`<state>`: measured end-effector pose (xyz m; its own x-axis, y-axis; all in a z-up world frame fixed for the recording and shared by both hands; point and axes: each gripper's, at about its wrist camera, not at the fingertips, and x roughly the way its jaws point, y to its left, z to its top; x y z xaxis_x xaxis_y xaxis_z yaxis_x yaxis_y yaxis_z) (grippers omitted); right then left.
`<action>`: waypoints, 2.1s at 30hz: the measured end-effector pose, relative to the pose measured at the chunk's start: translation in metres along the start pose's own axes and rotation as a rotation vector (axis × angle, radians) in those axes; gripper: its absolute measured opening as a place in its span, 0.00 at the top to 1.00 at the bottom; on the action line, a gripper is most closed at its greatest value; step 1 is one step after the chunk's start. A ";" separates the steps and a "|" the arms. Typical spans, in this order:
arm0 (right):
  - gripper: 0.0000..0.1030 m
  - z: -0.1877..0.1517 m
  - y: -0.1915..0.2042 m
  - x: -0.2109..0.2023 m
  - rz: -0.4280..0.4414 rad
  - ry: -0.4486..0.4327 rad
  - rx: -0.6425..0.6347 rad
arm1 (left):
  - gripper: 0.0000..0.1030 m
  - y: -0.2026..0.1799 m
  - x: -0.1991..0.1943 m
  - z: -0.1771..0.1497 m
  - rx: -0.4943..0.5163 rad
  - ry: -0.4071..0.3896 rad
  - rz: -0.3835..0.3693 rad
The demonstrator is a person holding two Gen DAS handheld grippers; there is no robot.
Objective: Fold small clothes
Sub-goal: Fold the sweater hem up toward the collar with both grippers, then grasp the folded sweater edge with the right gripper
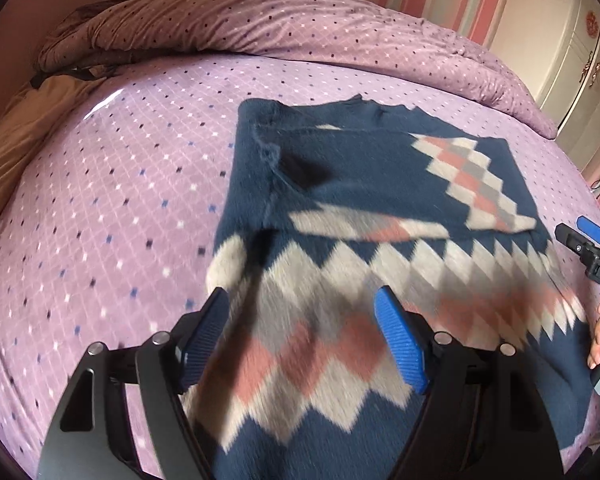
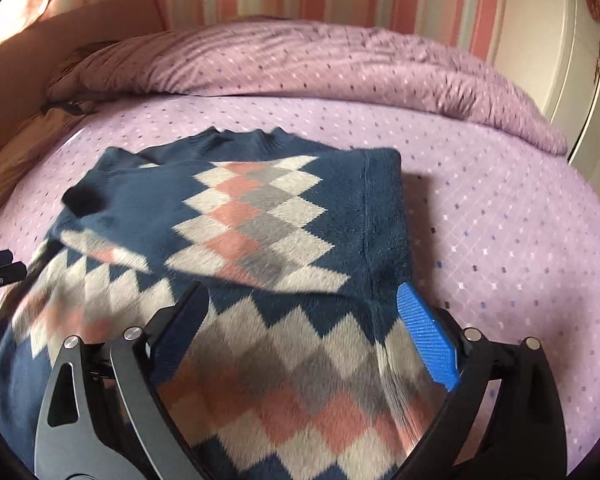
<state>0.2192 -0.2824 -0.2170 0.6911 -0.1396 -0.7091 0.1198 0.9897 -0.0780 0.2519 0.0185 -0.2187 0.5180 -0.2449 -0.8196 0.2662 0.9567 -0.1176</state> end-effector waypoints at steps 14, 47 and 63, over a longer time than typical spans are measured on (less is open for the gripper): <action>0.09 -0.075 0.026 -0.070 0.115 0.077 -0.071 | 0.16 -0.033 -0.041 -0.062 0.040 0.020 -0.080; 0.91 -0.199 0.121 -0.093 0.286 0.205 -0.468 | 0.16 -0.078 -0.101 -0.111 0.147 0.017 -0.098; 0.84 -0.214 0.113 -0.110 0.411 0.248 -0.294 | 0.16 -0.045 -0.103 -0.130 0.119 0.047 -0.049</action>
<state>0.0043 -0.1482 -0.2973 0.4465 0.2359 -0.8631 -0.3524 0.9330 0.0727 0.0810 0.0207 -0.2021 0.4642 -0.2809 -0.8400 0.3861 0.9177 -0.0935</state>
